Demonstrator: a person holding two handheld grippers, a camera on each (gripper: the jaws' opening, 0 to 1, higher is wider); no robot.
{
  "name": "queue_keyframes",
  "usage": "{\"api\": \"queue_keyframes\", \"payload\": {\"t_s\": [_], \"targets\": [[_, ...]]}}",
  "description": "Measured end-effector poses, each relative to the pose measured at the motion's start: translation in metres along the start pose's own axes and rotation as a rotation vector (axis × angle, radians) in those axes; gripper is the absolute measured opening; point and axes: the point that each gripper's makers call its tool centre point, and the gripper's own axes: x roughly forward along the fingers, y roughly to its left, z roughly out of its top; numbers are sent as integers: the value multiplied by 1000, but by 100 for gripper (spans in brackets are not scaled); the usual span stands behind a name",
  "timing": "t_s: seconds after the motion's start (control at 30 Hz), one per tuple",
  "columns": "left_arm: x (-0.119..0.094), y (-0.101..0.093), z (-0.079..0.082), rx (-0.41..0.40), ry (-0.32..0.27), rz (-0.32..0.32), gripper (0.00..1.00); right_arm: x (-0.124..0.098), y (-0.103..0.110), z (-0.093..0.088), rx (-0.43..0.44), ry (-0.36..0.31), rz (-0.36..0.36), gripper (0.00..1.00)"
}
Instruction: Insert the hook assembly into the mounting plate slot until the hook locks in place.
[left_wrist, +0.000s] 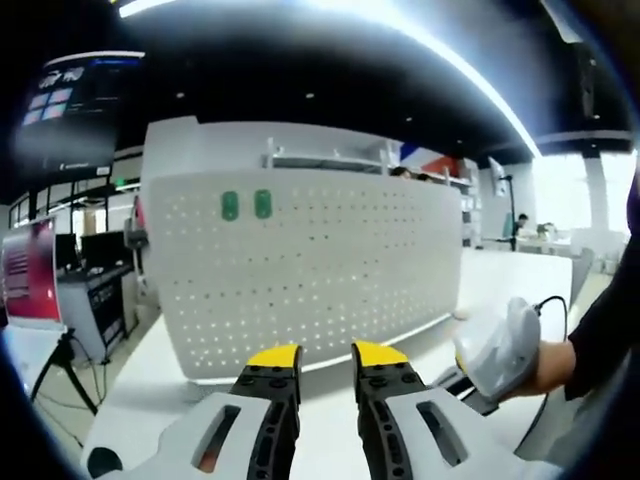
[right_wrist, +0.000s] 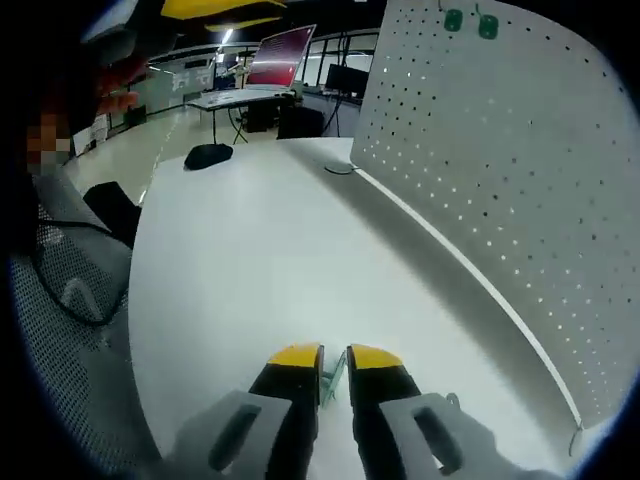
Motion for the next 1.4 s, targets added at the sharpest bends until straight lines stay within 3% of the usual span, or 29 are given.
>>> {"api": "queue_keyframes", "payload": {"t_s": [0.37, 0.83, 1.27, 1.4], "targets": [[5, -7, -7, 0, 32, -30, 19, 6, -3, -8, 18, 35, 5, 3], [3, -7, -5, 0, 25, -30, 18, 6, -3, -11, 33, 41, 8, 0], [4, -9, -7, 27, 37, -32, 17, -12, -12, 6, 78, -22, -8, 0], [4, -9, -8, 37, 40, -30, 17, -21, -18, 21, 104, -78, -22, 0]]}}
